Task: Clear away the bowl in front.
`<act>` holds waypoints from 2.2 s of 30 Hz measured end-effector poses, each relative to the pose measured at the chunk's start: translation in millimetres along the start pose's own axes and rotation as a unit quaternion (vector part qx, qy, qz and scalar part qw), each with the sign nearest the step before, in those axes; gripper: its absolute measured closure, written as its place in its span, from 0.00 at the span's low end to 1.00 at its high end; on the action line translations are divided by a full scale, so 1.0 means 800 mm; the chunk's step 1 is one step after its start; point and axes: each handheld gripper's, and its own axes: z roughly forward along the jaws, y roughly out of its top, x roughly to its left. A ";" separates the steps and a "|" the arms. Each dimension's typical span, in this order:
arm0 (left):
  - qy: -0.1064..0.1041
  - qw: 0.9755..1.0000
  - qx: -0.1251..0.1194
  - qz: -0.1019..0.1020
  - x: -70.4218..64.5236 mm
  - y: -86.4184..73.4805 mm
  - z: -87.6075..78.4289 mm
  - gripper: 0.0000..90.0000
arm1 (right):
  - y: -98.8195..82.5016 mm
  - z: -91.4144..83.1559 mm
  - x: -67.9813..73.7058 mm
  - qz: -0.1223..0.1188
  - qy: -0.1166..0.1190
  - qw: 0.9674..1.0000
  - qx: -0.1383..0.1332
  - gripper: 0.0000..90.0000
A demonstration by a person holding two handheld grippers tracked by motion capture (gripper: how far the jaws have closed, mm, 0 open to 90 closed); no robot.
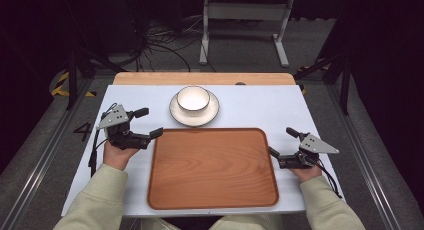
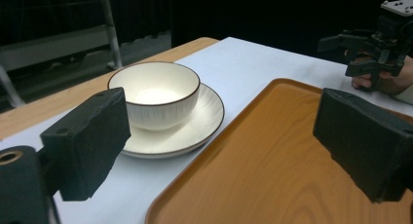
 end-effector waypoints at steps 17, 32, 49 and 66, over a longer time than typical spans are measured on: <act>0.028 1.000 0.003 -0.010 0.027 0.028 0.045 0.07 | 0.000 -0.001 -0.001 0.007 -0.008 1.000 -0.004 0.01; 0.015 1.000 0.020 -0.016 0.042 0.045 0.080 0.08 | 0.000 -0.001 -0.001 0.008 -0.010 1.000 -0.003 0.01; 0.012 0.999 0.044 -0.019 0.053 0.065 0.121 0.08 | 0.000 0.000 0.000 0.006 -0.012 1.000 0.000 0.01; 0.016 0.998 0.054 -0.013 0.061 0.078 0.157 0.06 | 0.000 0.000 0.001 0.003 -0.016 1.000 0.004 0.01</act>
